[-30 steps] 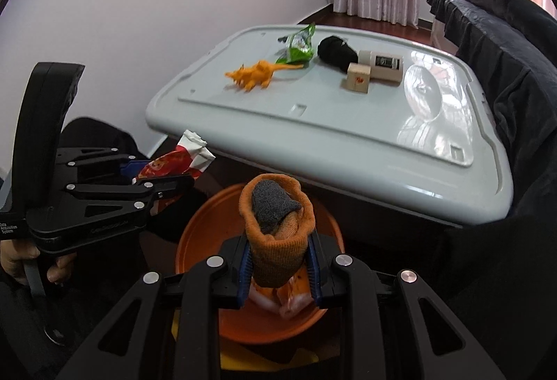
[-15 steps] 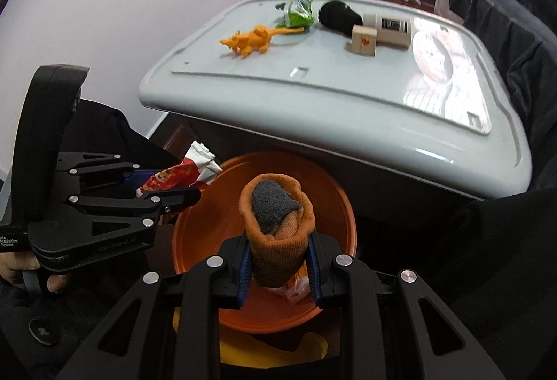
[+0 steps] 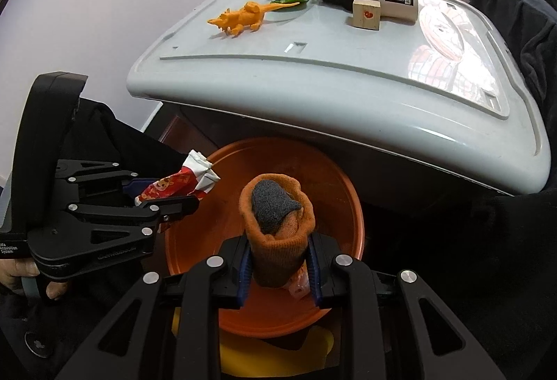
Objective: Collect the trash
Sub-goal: 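Carry the snack wrapper and orange sock over the orange bucket and open both tools, then grasp the orange dinosaur toy with the left tool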
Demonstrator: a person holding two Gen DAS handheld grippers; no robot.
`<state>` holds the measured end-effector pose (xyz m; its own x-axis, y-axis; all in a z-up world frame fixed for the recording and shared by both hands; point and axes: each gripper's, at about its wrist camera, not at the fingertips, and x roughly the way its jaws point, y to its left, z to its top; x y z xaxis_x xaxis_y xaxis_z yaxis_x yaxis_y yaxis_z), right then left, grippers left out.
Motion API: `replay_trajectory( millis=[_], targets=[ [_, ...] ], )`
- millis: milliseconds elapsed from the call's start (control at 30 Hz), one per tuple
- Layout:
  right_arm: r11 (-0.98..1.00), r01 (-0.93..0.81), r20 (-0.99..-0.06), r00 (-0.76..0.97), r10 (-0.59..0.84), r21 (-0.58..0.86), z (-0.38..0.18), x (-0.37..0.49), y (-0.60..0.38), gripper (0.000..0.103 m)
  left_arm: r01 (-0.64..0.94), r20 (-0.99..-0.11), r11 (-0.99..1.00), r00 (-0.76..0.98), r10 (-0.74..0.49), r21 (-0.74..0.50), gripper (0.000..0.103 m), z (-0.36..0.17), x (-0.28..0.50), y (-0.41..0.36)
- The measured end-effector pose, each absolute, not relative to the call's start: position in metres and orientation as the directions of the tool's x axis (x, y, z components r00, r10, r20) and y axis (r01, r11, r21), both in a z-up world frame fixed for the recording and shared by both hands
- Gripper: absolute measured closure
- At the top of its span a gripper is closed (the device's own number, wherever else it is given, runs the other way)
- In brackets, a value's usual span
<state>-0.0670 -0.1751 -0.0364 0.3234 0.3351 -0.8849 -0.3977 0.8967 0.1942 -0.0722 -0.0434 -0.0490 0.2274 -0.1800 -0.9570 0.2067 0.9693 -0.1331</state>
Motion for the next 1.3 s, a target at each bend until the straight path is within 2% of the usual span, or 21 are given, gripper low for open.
replay_trajectory(
  millis=[467,533,600,667,1133,1300],
  targets=[
    [0.896,-0.399,-0.884,0.325,0.335,0.193,-0.036,-0.068,-0.174,0.077,0.204,-0.956,0.971,0.236,-0.175,-0.127,0.074,-0.046,-0.072,-0.043],
    [0.897,-0.396,-0.887,0.320,0.334,0.195,-0.036,-0.068,-0.175,0.074,0.198,-0.957,0.973,0.235,-0.167,-0.121,0.067,-0.047,-0.072,-0.044],
    [0.903,-0.384,-0.887,0.325,0.329,0.195,-0.036,-0.068,-0.176,0.063,0.181,-0.959,0.979,0.245,-0.142,-0.098,0.043,-0.045,-0.073,-0.042],
    [0.909,-0.364,-0.878,0.343,0.335,0.204,-0.034,-0.068,-0.181,0.058,0.166,-0.958,0.982,0.258,-0.128,-0.086,0.030,-0.043,-0.073,-0.040],
    [0.922,-0.298,-0.860,0.369,0.352,0.249,-0.030,-0.065,-0.197,0.057,0.140,-0.955,0.985,0.262,-0.138,-0.104,0.030,-0.042,-0.070,-0.032],
    [0.925,-0.285,-0.850,0.392,0.352,0.252,-0.022,-0.060,-0.202,0.050,0.106,-0.933,0.985,0.321,-0.163,-0.136,0.030,-0.025,-0.058,-0.012]
  ],
)
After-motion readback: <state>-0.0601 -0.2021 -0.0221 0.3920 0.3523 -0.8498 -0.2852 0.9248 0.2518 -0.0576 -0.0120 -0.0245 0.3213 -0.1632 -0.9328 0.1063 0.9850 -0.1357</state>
